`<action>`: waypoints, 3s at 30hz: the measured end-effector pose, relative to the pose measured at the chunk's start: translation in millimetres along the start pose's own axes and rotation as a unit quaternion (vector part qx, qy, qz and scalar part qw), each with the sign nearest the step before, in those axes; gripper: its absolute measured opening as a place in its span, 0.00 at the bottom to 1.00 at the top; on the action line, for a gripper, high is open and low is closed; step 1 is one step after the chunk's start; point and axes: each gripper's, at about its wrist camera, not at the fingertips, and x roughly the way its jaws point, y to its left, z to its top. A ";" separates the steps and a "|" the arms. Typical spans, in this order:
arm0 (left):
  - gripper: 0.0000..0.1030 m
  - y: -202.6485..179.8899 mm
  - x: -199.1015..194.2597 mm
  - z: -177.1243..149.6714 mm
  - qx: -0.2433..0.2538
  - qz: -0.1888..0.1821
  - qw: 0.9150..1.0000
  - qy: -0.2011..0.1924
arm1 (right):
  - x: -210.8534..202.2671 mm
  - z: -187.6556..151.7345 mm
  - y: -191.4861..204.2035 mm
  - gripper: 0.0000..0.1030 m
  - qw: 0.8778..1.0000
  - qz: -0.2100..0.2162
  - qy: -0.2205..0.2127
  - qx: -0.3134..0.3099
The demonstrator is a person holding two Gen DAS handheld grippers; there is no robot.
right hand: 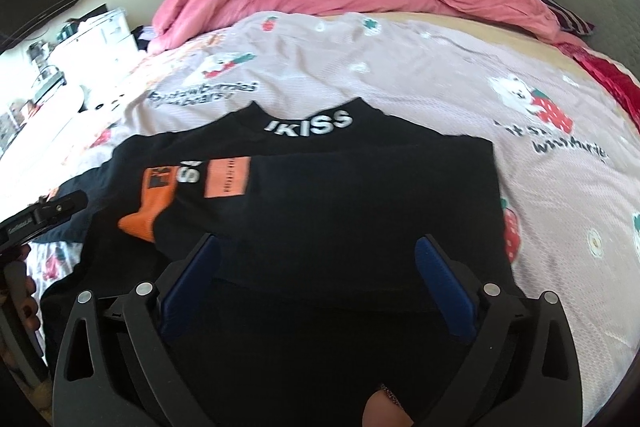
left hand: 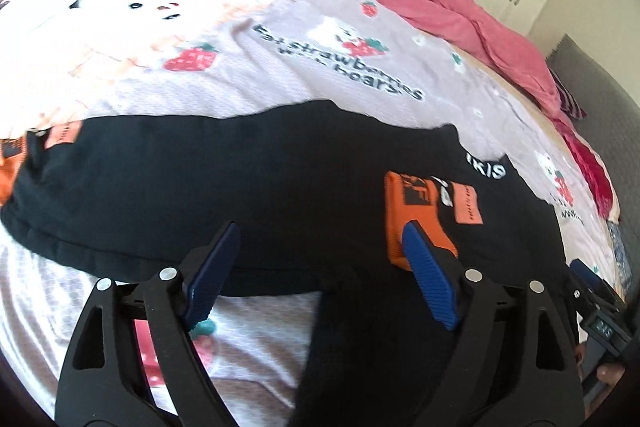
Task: Fold small clothes
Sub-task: 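Lay the cuff flat on the shirt and move the left gripper to the other sleeve, then grasp the other sleeve's orange cuff with the left gripper, then lift the sleeve with the left gripper, fold it across the shirt, release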
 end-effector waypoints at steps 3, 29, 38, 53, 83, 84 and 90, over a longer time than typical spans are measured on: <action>0.77 9.7 -5.9 1.5 -0.009 0.017 1.000 -0.013 | -1.0 2.3 12.2 0.95 1.000 0.007 -0.004 -0.011; 0.83 91.7 -44.8 10.7 -0.116 0.169 0.972 -0.116 | -2.8 22.6 129.3 0.96 0.990 0.090 -0.022 -0.102; 0.86 129.2 -55.6 8.5 -0.168 0.213 0.953 -0.137 | 0.9 24.6 165.7 0.96 0.985 0.123 -0.019 -0.121; 0.86 177.6 -42.7 0.6 -0.240 0.253 0.930 -0.111 | 24.7 17.4 192.7 0.96 0.983 0.135 0.005 -0.126; 0.11 175.6 -65.4 10.8 -0.243 0.120 0.943 -0.195 | 17.6 -6.2 102.2 0.96 0.991 0.128 0.041 0.002; 0.11 171.6 -69.2 11.0 -0.237 0.110 0.944 -0.203 | 16.1 -7.2 99.9 0.96 0.991 0.125 0.041 0.002; 0.09 144.8 -84.4 10.9 -0.210 0.057 0.949 -0.229 | 4.9 -10.6 78.1 0.96 0.993 0.108 0.035 0.011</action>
